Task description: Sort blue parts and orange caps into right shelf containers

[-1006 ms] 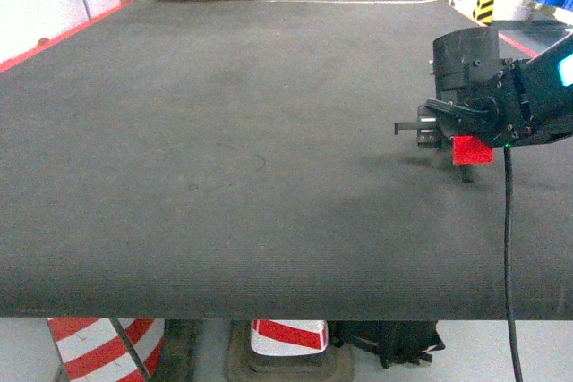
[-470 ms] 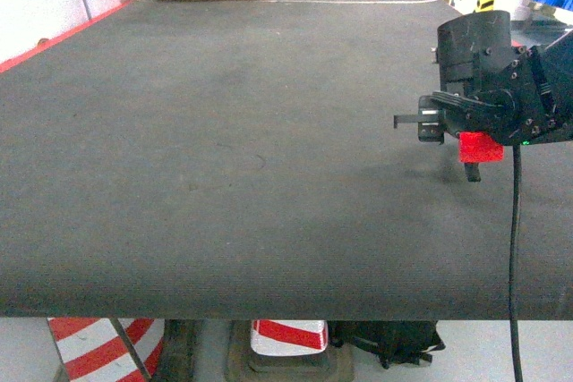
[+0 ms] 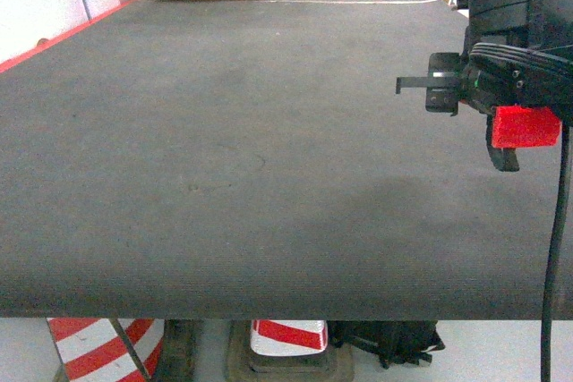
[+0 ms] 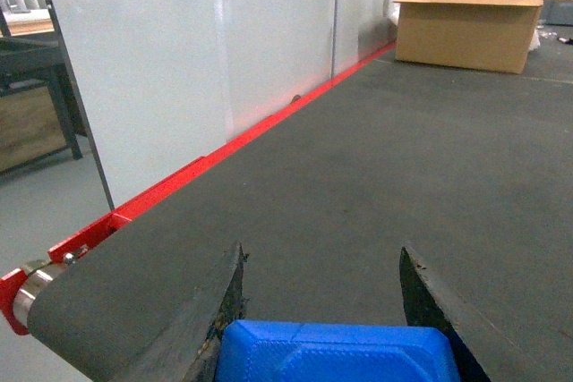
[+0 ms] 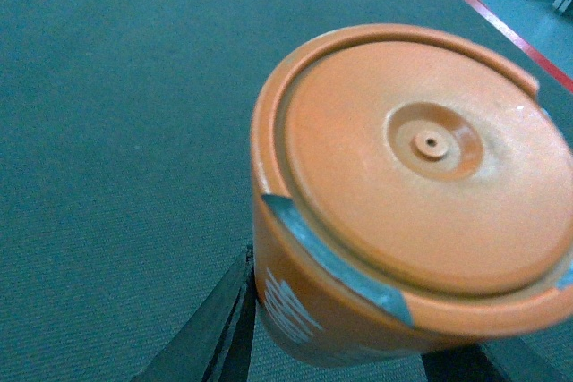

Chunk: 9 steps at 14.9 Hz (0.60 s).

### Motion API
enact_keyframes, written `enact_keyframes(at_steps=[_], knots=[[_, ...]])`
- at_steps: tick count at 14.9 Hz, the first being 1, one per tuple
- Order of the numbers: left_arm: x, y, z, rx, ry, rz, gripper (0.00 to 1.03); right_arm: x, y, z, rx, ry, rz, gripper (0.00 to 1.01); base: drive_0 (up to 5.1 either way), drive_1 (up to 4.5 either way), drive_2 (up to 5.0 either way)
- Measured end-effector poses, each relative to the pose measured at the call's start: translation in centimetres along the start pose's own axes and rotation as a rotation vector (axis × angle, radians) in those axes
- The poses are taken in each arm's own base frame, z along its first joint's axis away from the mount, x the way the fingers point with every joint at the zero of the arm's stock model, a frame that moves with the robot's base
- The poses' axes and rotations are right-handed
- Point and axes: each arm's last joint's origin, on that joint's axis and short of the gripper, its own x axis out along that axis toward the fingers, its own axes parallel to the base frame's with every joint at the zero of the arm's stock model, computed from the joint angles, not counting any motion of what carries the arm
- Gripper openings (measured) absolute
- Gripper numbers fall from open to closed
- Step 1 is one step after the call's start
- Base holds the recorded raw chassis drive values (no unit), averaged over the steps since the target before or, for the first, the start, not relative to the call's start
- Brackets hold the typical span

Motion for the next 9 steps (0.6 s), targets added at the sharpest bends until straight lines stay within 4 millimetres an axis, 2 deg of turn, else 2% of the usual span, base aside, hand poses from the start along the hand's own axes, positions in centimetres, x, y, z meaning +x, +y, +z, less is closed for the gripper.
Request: enact_keyframes(at_steps=[1,9], knots=[[0.0,0.0,0.0,0.000,0.000,0.000,0.41,-1.3,-0.3,0.3,0.011,-0.017,-0.002,0.43,0.0,0.00,0.0],[0.0,0.0,0.0,0.000,0.000,0.000,0.41,-7.4,-2.2,1.9,0.067,-0.093,-0.020,0.43,0.0,0.00,0.0]])
